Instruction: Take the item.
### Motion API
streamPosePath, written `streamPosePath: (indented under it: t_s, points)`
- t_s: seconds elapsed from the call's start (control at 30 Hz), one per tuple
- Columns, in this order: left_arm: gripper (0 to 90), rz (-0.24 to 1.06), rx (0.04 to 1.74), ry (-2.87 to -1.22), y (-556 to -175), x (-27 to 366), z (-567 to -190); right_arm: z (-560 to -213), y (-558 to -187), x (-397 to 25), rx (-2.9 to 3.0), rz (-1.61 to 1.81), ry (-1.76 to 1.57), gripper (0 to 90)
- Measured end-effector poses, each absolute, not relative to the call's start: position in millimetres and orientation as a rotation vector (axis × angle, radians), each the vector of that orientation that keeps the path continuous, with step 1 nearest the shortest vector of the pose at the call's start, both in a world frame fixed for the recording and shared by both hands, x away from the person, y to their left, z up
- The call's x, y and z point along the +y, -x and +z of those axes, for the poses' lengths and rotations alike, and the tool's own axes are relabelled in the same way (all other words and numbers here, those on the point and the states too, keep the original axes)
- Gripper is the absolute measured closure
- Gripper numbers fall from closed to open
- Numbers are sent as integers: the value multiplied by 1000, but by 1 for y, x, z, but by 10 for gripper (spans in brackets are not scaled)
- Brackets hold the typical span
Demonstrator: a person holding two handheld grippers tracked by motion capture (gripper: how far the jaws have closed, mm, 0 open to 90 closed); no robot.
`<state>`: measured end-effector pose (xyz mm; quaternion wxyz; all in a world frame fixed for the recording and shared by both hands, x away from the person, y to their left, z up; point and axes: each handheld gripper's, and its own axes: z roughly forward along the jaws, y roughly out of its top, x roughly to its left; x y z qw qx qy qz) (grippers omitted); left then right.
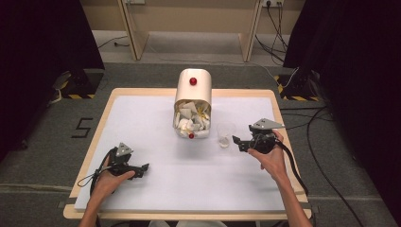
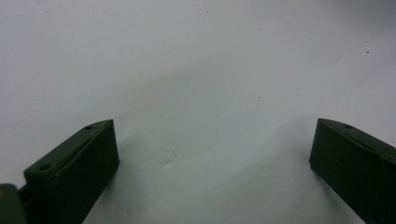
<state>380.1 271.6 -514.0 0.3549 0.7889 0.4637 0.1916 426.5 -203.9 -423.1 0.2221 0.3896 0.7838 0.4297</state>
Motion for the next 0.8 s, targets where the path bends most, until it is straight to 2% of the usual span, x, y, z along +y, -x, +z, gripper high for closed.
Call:
streamPosePath:
  t_s: [0.8]
  points:
    - [2, 495, 1198, -2038, -380, 272, -514, -450, -416, -216, 2174, 1164, -1107, 171]
